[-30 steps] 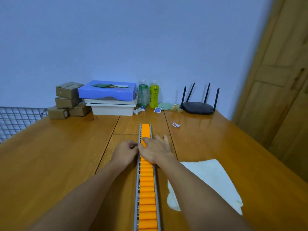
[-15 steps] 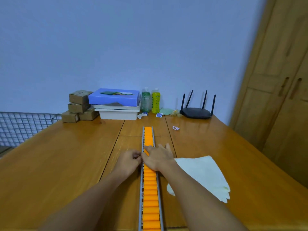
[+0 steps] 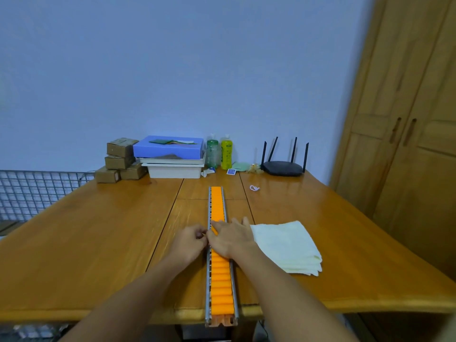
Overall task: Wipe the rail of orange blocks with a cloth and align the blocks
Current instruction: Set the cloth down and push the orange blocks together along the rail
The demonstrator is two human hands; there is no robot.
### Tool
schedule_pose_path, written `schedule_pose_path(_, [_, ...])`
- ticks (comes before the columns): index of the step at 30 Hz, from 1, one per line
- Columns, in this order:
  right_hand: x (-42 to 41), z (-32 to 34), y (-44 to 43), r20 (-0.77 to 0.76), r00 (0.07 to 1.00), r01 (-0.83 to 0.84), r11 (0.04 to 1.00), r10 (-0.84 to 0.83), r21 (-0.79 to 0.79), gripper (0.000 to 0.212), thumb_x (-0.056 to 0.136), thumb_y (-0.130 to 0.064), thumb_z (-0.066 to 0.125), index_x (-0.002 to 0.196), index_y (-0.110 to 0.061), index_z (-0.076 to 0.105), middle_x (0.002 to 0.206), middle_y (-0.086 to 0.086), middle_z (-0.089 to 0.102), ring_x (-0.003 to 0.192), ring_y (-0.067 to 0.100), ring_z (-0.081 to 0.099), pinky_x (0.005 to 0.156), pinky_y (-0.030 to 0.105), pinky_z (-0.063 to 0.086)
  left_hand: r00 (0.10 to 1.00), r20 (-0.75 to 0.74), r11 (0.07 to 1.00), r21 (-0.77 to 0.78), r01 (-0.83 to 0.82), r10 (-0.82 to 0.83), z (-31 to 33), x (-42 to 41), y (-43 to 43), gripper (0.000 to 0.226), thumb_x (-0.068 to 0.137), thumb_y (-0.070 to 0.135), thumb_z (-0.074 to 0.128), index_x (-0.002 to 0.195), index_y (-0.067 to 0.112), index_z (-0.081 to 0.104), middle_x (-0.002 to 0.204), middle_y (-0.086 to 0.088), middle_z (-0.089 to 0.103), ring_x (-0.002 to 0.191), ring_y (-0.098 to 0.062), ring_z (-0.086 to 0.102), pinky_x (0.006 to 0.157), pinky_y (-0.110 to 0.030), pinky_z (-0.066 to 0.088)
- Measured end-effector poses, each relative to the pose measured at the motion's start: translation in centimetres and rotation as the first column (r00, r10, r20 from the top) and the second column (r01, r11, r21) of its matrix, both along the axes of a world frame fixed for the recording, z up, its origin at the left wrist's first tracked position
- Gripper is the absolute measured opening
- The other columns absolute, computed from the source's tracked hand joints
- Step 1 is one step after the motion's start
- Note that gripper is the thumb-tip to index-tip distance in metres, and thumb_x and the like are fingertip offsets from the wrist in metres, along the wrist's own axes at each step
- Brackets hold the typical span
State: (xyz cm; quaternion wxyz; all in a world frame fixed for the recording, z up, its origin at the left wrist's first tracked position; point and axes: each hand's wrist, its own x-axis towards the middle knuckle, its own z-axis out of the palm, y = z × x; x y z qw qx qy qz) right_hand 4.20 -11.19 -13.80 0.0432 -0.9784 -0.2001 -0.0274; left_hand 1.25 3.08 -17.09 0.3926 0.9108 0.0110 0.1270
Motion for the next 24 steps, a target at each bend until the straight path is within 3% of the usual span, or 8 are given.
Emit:
schedule_pose_path(3, [-1.3, 0.1, -0.4, -0.012, 1.000, 0.005, 1.000, -0.005, 0.009, 0.062, 0.103, -0.056, 0.015, 0.156, -0.031, 0.034, 0.156, 0.000, 0.044, 0.144, 0.027, 0.032, 0.117, 0.054, 0.007, 1.000, 0.000, 1.000, 0.005, -0.004, 0.004, 0.0, -1.1, -0.3, 0.018, 0.098, 0.012, 0.060, 0.112, 0.016, 0.071, 0.088, 0.003, 0.071, 0.083, -0.009, 0.066, 0.068, -0.021, 0.050])
schedule_pose_path(7, [-2.9, 0.0, -0.8, -0.006, 1.000, 0.003, 1.000, -0.003, 0.015, 0.061, 0.102, -0.056, 0.016, 0.155, -0.032, 0.036, 0.154, 0.002, 0.047, 0.143, 0.027, 0.033, 0.117, 0.054, 0.008, 1.000, 0.010, 0.999, 0.045, -0.018, 0.018, 0.1, -2.6, -0.8, 0.019, 0.098, 0.014, 0.059, 0.113, 0.017, 0.070, 0.090, -0.002, 0.073, 0.085, -0.016, 0.067, 0.078, -0.038, 0.057])
schedule_pose_path(15, [-6.3, 0.3, -1.5, -0.015, 1.000, 0.017, 1.000, -0.017, -0.016, 0.063, 0.101, -0.055, 0.013, 0.155, -0.031, 0.035, 0.152, 0.004, 0.048, 0.143, 0.027, 0.030, 0.116, 0.053, 0.007, 1.000, 0.017, 0.999, 0.049, -0.012, 0.011, 0.2, -6.1, -1.6, 0.017, 0.098, 0.013, 0.057, 0.108, 0.017, 0.070, 0.083, -0.001, 0.071, 0.079, -0.016, 0.066, 0.069, -0.034, 0.054])
schedule_pose_path(19, [-8.1, 0.3, -1.9, -0.011, 1.000, 0.025, 0.999, -0.025, -0.026, 0.063, 0.101, -0.055, 0.012, 0.156, -0.032, 0.033, 0.152, 0.006, 0.048, 0.144, 0.028, 0.029, 0.115, 0.054, 0.008, 1.000, 0.026, 0.998, 0.064, -0.020, 0.018, 0.1, -7.7, -2.1, 0.018, 0.098, 0.011, 0.057, 0.107, 0.015, 0.071, 0.081, 0.002, 0.068, 0.073, -0.009, 0.061, 0.057, -0.021, 0.040])
schedule_pose_path(24, [-10.2, 0.0, -2.5, -0.016, 0.999, 0.035, 0.999, -0.035, -0.028, 0.064, 0.100, -0.055, 0.011, 0.156, -0.033, 0.033, 0.151, 0.007, 0.049, 0.143, 0.028, 0.029, 0.114, 0.053, 0.011, 1.000, 0.009, 0.995, 0.094, -0.020, 0.019, 0.0, -9.6, -2.5, 0.019, 0.097, 0.013, 0.057, 0.110, 0.016, 0.070, 0.085, 0.000, 0.069, 0.078, -0.013, 0.063, 0.059, -0.025, 0.044])
